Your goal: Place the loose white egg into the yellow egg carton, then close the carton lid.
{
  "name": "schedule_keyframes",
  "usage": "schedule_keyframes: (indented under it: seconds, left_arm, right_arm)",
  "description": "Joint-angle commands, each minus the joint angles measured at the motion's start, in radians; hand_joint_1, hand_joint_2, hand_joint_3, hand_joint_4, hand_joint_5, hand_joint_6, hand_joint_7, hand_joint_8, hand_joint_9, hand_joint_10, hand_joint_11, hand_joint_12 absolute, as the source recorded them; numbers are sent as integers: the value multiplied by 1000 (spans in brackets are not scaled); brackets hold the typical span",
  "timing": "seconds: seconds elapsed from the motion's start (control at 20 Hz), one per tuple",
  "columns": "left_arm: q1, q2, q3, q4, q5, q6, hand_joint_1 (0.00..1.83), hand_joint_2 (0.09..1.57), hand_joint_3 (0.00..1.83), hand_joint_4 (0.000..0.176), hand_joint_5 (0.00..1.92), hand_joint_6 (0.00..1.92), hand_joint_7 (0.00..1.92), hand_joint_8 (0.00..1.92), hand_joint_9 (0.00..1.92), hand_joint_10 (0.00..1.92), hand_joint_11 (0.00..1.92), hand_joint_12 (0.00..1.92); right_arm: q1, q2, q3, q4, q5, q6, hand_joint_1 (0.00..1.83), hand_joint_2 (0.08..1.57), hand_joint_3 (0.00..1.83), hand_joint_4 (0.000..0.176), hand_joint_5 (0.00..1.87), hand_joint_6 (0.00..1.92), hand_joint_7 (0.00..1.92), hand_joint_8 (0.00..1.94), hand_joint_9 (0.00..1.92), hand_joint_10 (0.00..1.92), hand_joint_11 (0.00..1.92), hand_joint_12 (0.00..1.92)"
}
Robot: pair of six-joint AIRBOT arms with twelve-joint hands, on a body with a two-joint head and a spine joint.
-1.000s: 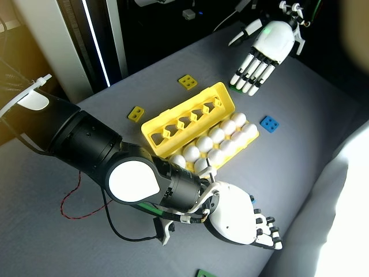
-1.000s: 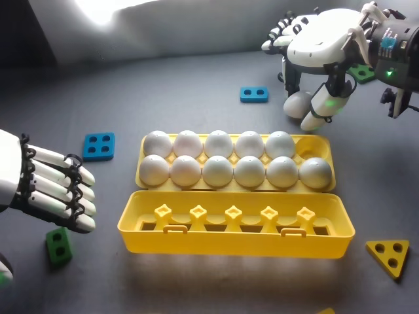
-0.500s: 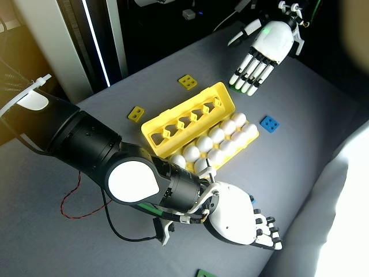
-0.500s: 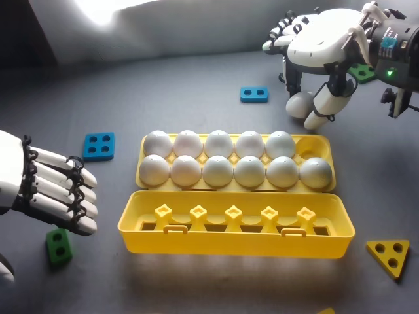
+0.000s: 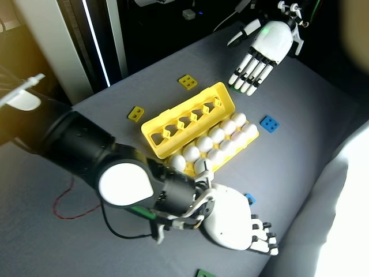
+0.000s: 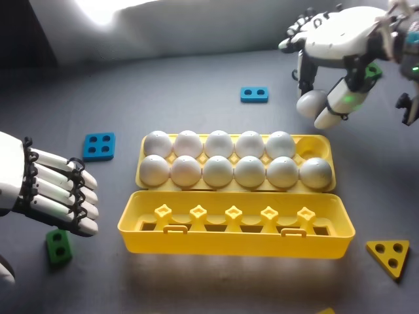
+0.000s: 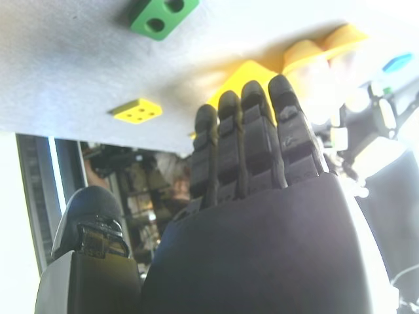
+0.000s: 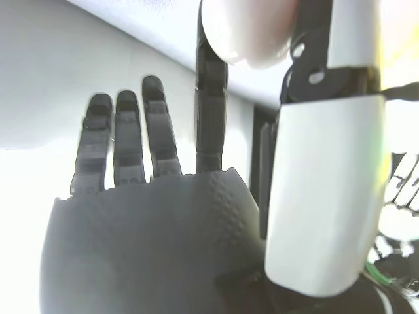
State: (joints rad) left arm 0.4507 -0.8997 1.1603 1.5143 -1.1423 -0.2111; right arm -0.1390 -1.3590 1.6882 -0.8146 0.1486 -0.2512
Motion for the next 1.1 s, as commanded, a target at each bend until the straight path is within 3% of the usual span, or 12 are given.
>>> schedule_keyframes:
  seconds: [0.0,0.25,0.35,0.5,0.6,0.65,0.85,1.05]
  left_arm:
    - [-9,19,4,-61,-48,-4,0,1182,0,0,236,0,235,0,184,0,0,331]
    - [-9,20,2,-61,-47,-4,0,1184,1,0,253,10,247,6,192,5,0,323]
    - [-9,21,2,-61,-47,-4,0,1186,1,0,246,5,247,5,192,4,0,321]
    - [-9,21,2,-61,-47,-4,0,1185,0,0,245,0,245,0,195,2,0,342]
    - [-9,21,2,-61,-47,-4,0,1184,0,0,252,2,254,3,199,2,0,317]
    - [-9,22,2,-61,-47,-4,0,1184,0,0,252,2,255,3,200,2,0,318]
    - [-8,23,3,-61,-45,-4,0,1183,0,0,244,1,241,0,191,0,0,326]
    - [-8,24,1,-61,-43,-4,0,1178,0,0,245,1,250,2,202,3,0,354]
  right_arm:
    - [22,34,-17,15,60,35,1104,983,0,176,1305,423,166,7,0,0,0,0]
    - [55,142,-121,38,55,217,1109,976,0,176,1332,369,179,1,0,0,0,0]
    - [55,180,-172,126,88,216,1113,968,0,176,1362,310,202,0,0,0,0,0]
    - [34,239,-272,344,177,46,1114,967,0,176,1368,299,181,3,0,0,0,0]
    - [6,259,-313,476,233,-102,1113,968,0,176,1368,298,183,4,0,0,0,0]
    - [-23,266,-329,595,286,-220,1112,968,0,176,1367,299,180,2,0,0,0,0]
    - [-107,270,-351,708,403,-337,1111,969,0,176,1366,300,192,7,21,9,0,0]
    - [-168,271,-368,783,442,-351,1111,969,0,176,1365,302,190,5,14,5,0,0]
